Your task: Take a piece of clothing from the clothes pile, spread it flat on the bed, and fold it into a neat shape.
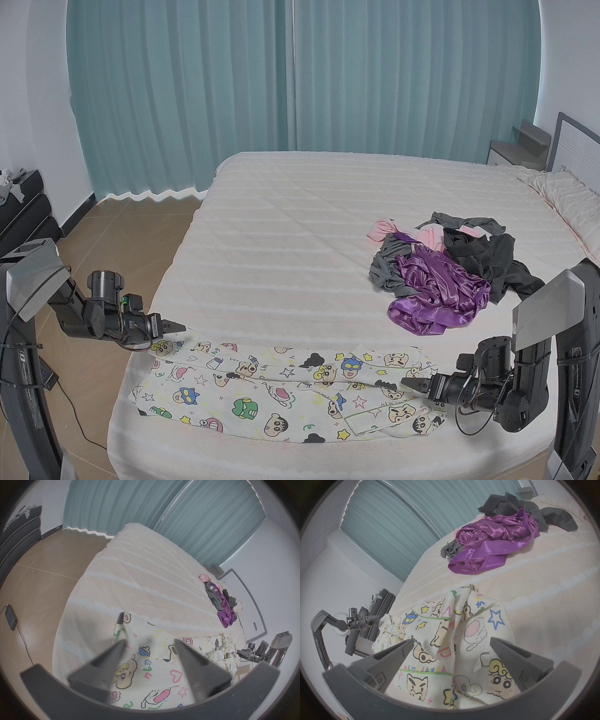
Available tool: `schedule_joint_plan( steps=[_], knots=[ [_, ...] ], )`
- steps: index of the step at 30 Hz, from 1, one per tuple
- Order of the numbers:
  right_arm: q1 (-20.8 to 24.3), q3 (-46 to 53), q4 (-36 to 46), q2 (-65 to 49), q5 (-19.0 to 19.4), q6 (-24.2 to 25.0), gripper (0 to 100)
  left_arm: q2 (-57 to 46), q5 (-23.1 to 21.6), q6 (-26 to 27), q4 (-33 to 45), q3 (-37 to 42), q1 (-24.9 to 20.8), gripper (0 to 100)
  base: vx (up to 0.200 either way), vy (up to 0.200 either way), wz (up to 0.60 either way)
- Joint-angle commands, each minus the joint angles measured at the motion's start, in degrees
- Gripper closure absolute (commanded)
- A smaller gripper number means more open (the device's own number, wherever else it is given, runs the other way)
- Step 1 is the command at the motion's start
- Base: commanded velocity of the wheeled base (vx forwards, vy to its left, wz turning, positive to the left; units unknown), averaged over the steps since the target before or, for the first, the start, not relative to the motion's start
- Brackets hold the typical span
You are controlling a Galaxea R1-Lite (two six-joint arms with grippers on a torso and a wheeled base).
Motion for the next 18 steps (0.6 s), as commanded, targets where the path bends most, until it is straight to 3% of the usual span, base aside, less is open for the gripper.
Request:
schedule_joint_plan(
  steps=[1, 18],
  knots=[
    [0.03, -0.06, -0.76, 0.1, 0.01, 0.01, 0, 0.39, 0.03, -0.23, 0.01, -0.14, 0.19, 100, 0.0, 0.0, 0.0],
    [0.03, 0.03, -0.76, -0.08, 0.01, 0.01, 0, -5.85, 0.91, 0.03, 0.8, 2.5, 1.95, 100, 0.0, 0.0, 0.0]
  ],
)
